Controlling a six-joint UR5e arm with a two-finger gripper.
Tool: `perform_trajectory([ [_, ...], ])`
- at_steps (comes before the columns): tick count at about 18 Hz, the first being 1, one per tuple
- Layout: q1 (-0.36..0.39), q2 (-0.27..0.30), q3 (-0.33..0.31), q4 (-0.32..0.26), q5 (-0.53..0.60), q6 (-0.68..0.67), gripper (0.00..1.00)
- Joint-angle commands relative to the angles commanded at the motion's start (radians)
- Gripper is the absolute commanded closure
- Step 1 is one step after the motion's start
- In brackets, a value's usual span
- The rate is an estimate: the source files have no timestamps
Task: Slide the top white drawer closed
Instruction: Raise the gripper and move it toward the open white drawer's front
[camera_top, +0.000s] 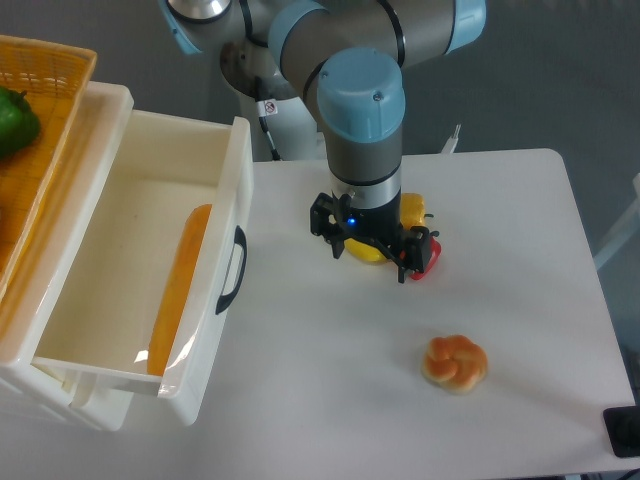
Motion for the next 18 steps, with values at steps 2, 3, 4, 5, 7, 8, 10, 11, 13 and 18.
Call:
perform_trajectory([
  [2, -0.002, -0.003, -0.005, 0.003, 0.002, 0.002, 0.0],
  [3, -0.002, -0.005, -0.003, 0.002, 0.0, -0.005, 0.0],
  [4, -0.003, -0.006, -0.002, 0.008, 0.0, -0.012, 0.0],
  [5, -0.005, -0.014, -0.006, 0.009, 0.0, -0.017, 0.0],
  [7, -0.006, -0.015, -0.018, 0.008, 0.008, -0.021, 0.0],
  [8, -0.011, -0.014, -0.026, 0.006, 0.006, -0.028, 0.0],
  [10, -0.012, -0.009, -0.049, 0.009, 0.003, -0.034, 0.0],
  [11, -0.014, -0.009, -0.057, 0.012, 0.002, -0.037, 0.0],
  [13, -0.015, -0.015, -0.058, 0.014, -0.002, -0.037, 0.0],
  [18, -0.037, -0.055, -0.063, 0.014, 0.0, -0.038, 0.0],
])
